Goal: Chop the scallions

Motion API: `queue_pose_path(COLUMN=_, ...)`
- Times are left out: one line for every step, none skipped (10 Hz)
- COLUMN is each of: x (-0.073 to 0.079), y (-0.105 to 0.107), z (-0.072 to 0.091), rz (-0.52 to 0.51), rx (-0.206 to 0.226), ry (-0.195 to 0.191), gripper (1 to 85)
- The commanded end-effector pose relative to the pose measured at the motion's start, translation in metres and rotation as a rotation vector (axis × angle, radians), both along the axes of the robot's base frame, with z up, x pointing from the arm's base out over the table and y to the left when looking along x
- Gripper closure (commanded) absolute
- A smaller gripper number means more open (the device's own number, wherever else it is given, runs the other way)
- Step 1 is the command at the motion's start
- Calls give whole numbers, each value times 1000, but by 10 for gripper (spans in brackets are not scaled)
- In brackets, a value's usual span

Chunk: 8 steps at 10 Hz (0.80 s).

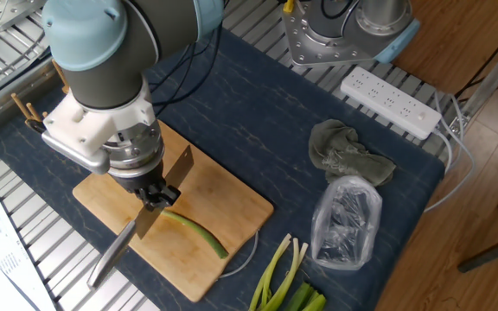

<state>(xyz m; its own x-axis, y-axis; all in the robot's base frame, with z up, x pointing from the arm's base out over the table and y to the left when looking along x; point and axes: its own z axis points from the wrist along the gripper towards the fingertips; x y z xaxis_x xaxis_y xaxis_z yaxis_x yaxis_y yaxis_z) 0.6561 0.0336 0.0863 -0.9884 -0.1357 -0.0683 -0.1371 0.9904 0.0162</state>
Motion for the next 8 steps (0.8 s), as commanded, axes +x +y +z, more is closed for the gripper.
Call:
queue_pose_path(x=-4, y=1, z=0, rz=-11, rx=11, ry=3, gripper=843)
queue_pose_path(x=-6, y=2, z=-1, rz=-14, rx=12, ry=4, gripper=843)
queue_pose_path(x=-8, y=2, z=0, rz=-15, rx=12, ry=8, gripper=843)
queue_pose_path(x=-10, y=3, z=1, rz=-15, rx=12, ry=11, gripper=843)
queue_pose_path(x=-11, y=3, z=1, rz=-15, rx=12, ry=11, gripper=843)
queue_pose_path(x=-11, y=2, z=0, rz=-14, rx=12, ry=9, gripper=843)
queue_pose_path(x=-10, y=2, z=-2, rz=-12, rx=16, ry=4, gripper=843)
queue_pose_path(x=-9, y=3, z=-3, rz=-12, rx=16, ry=0, gripper=843)
